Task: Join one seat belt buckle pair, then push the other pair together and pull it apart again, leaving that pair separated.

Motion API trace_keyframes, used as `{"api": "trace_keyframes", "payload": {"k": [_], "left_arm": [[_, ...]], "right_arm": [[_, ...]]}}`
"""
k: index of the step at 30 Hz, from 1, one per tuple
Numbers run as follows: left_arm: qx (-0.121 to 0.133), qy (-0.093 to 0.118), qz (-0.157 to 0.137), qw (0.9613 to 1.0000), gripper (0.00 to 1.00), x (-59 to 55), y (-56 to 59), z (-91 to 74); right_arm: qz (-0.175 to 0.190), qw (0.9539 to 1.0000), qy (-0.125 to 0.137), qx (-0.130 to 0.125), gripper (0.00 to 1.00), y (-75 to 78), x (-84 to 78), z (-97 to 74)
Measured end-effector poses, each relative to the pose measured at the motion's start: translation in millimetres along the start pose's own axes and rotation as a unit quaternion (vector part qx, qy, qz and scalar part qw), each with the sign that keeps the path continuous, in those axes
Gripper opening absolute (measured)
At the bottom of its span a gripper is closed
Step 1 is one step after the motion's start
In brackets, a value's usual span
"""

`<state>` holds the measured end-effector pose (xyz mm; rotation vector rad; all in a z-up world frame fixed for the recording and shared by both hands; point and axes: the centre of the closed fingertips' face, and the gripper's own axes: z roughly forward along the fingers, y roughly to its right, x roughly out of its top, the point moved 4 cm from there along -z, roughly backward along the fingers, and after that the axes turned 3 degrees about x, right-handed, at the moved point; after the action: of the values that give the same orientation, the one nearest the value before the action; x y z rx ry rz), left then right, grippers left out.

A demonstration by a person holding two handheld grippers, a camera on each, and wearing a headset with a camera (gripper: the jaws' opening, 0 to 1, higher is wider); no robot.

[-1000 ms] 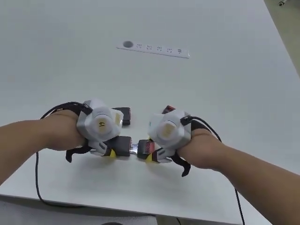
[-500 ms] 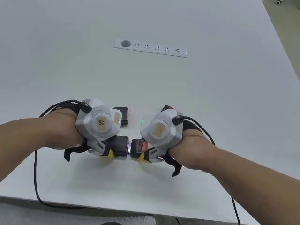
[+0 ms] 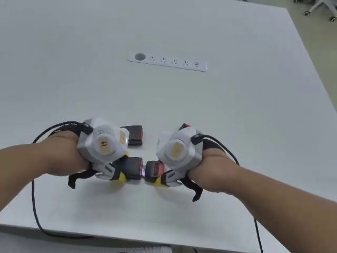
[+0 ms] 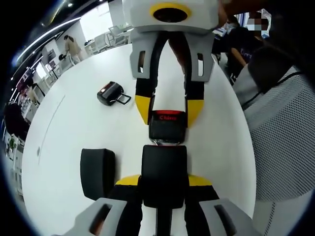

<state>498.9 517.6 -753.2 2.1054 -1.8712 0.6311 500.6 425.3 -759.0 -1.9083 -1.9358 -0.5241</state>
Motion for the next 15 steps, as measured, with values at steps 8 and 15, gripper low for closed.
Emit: {"api": "trace_keyframes", "payload": {"k": [8,15], "left_arm": [[-0.005,-0.003,0.002,1.0,0.32,0.1,1.3,-0.6],[-0.007,0.0,0.001,1.0,0.33,-0.1,1.7,-0.9]], "right_arm": [[0.005,1.0,0.003,0.0,0.29,-0.4,-1.5,-3.1],[0.006,0.9999,0.009,0.002,0.29,-0.7,-2.2,-2.7]]}}
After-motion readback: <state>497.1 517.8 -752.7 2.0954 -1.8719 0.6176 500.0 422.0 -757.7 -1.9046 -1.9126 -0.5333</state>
